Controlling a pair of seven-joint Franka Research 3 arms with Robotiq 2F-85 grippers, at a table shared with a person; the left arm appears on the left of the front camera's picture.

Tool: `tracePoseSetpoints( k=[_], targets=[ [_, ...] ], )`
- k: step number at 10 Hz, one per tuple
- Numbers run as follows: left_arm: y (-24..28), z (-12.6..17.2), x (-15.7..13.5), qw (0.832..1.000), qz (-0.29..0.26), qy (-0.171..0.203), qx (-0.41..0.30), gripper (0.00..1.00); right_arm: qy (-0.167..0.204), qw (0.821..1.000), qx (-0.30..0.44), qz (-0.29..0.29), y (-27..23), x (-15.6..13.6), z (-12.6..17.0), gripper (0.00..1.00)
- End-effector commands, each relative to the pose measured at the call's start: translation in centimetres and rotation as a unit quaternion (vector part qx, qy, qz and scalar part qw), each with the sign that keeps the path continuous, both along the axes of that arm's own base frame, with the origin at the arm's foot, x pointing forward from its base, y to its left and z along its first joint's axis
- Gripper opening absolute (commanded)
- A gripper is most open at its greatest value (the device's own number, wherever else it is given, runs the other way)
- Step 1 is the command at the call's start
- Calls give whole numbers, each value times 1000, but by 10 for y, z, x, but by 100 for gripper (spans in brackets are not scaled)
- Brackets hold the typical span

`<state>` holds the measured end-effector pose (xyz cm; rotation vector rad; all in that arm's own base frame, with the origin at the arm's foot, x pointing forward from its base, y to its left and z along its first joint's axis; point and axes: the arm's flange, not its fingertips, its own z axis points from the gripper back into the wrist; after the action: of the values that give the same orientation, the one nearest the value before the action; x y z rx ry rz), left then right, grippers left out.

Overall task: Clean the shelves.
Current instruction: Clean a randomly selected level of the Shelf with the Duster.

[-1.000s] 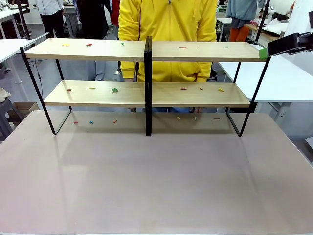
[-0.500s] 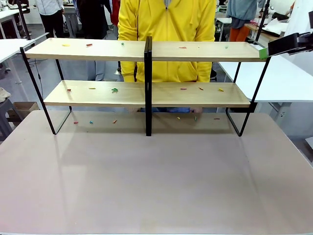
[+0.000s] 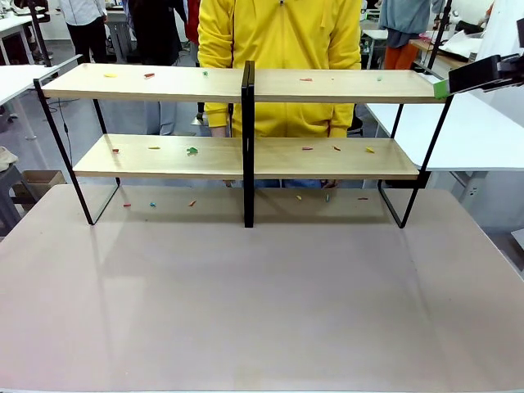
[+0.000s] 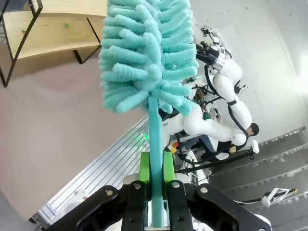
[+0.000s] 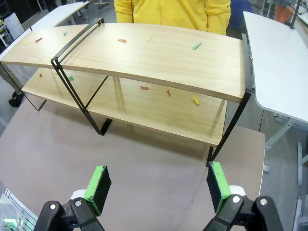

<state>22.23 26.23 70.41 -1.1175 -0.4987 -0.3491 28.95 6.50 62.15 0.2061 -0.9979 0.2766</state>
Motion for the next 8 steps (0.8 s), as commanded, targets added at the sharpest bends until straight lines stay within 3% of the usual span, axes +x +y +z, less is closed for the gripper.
tracePoseSetpoints(
  k=[1, 2, 4, 5, 7, 8],
  targets=[
    [-2, 3, -2, 1000, 7, 0, -7, 0, 0, 1000, -1, 4, -2, 1, 0, 100],
    [0, 0, 0, 1000, 0, 0, 0, 12, 0, 1000, -1, 4, -2, 1, 0, 100],
    [-56, -16, -19, 978, -187, 46, 84, 12, 0, 1000, -1, 4, -2, 1, 0, 100],
    [-99, -34, -18, 961, -241, 71, 113, 12, 0, 1000, -1, 4, -2, 1, 0, 100],
    [-205, -98, -10, 931, -270, 165, 182, 12, 0, 1000, -1, 4, -2, 1, 0, 100],
    [-251, -138, -13, 924, -237, 180, 239, 12, 0, 1000, -1, 4, -2, 1, 0, 100]
  ],
)
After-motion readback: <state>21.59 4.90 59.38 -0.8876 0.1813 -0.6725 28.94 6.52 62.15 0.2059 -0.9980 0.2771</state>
